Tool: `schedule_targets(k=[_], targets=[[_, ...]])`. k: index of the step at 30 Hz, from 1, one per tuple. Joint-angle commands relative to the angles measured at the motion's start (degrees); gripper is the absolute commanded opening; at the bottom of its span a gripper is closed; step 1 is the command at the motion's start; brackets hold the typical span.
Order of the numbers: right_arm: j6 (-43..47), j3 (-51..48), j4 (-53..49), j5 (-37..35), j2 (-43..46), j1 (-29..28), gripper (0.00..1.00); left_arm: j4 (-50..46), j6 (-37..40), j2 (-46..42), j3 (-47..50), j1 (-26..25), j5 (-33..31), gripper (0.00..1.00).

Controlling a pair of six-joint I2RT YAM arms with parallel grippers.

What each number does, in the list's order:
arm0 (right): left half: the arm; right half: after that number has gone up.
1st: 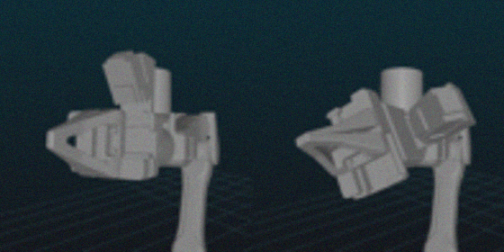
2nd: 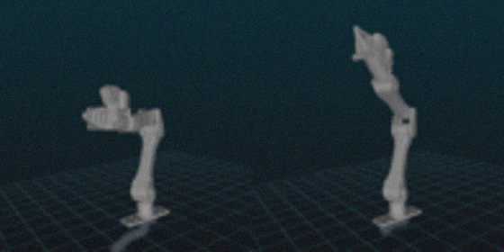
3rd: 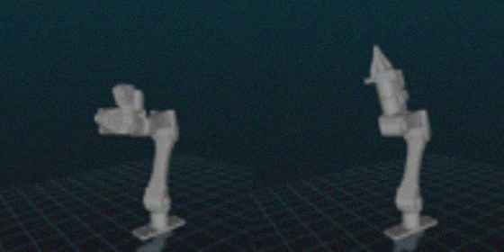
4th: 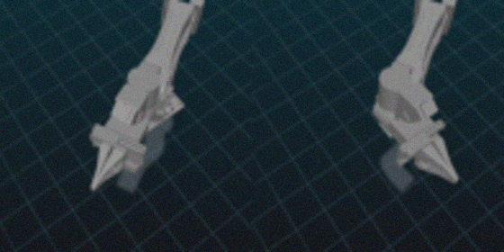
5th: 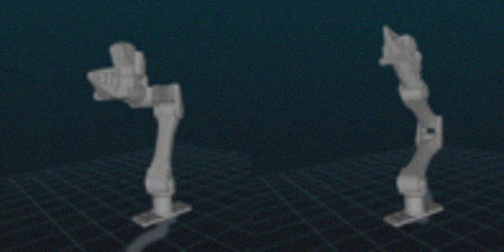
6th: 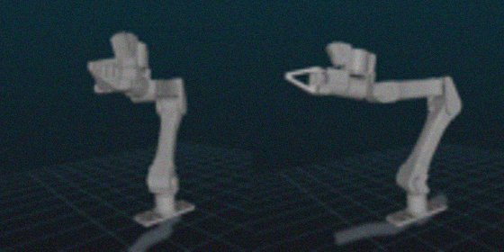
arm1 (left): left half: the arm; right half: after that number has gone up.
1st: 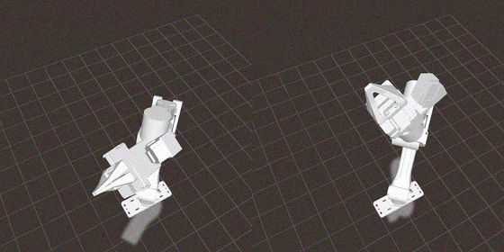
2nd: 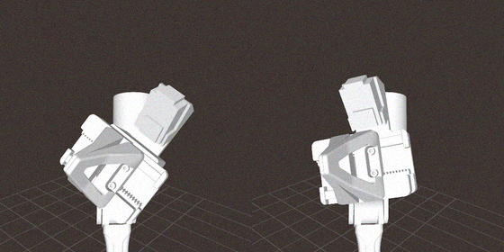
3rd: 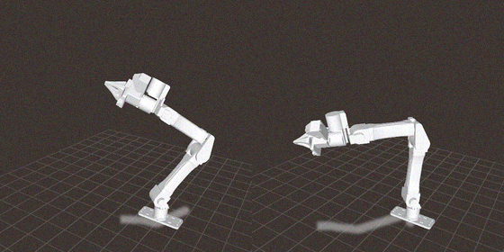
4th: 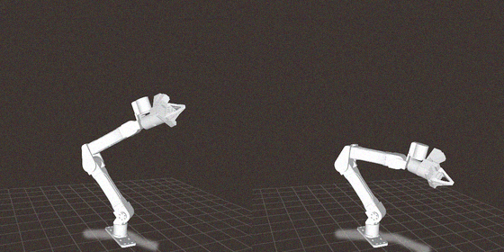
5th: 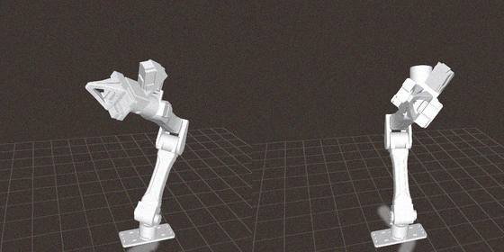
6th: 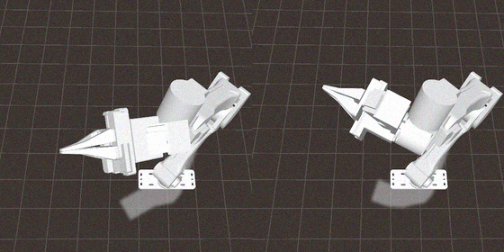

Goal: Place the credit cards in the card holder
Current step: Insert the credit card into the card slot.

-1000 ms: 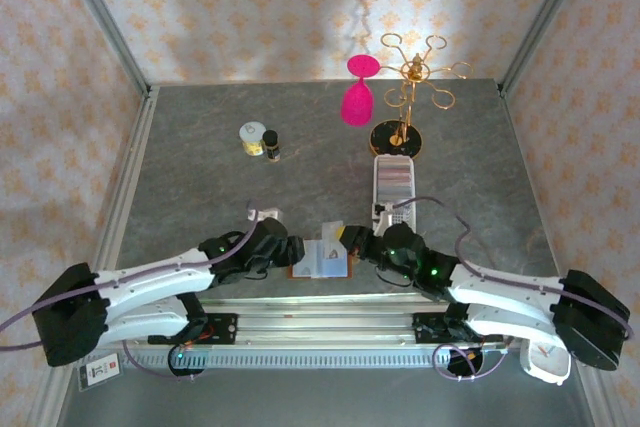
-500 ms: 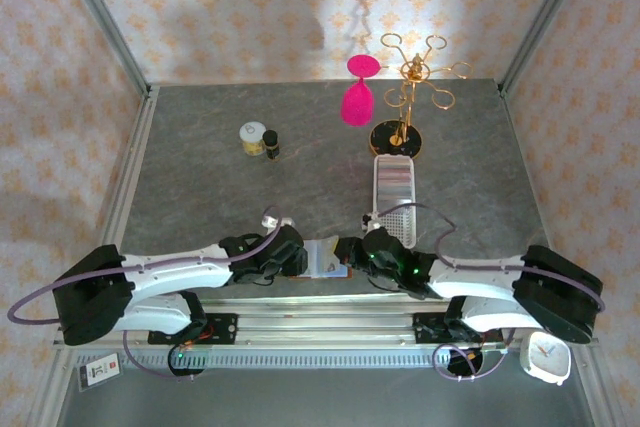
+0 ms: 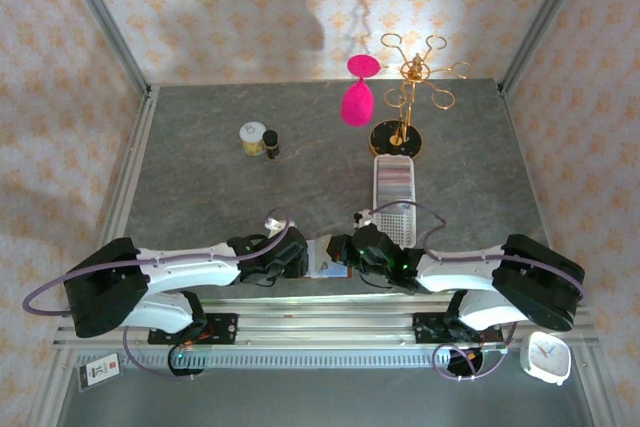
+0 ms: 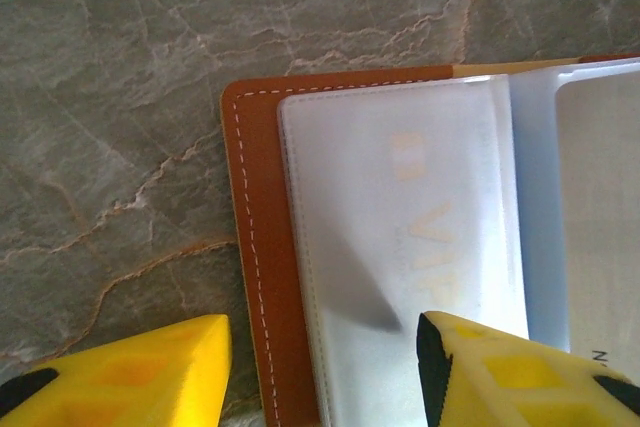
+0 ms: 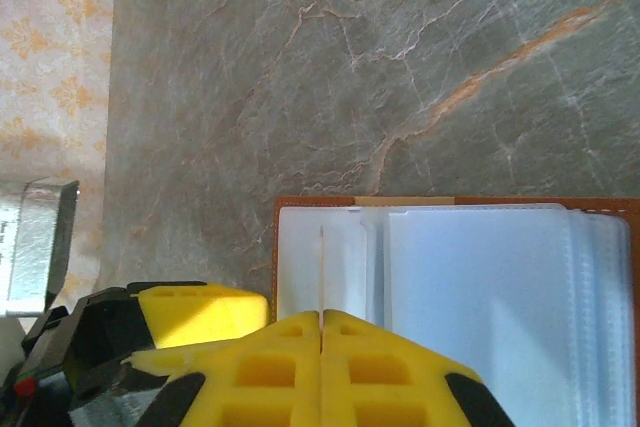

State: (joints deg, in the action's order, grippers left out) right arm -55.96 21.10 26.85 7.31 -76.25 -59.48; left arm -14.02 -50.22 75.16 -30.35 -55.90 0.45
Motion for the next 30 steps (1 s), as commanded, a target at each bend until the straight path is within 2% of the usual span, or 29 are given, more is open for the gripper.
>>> schedule_targets(k=[1, 12, 20, 26, 30], targets=[[-0.72, 1.91, 0.93, -1.79, -1.01, -0.36, 0.00, 0.30, 1.21, 0.46, -0.26, -0.39, -0.99, 0.53], [-2.22, 1.03, 3.07, -3.09, -2.73, -0.37, 0.00, 1.80, -0.05, 0.98, 2.11, -0.37, 0.78, 0.39], [-2.92, 0.54, 4.78, -3.72, -4.41, -0.37, 0.00, 2.11, -0.57, -0.65, 3.69, -0.53, 0.22, 0.38], [-3.53, -0.18, 6.45, -3.88, -5.47, -0.33, 0.00, 3.13, -1.42, -2.40, 5.01, -0.53, 0.34, 0.32], [-3.47, -0.36, 6.71, -4.39, -6.05, -0.37, 0.00, 3.29, -1.46, -2.43, 4.95, -0.53, 0.42, 0.33]])
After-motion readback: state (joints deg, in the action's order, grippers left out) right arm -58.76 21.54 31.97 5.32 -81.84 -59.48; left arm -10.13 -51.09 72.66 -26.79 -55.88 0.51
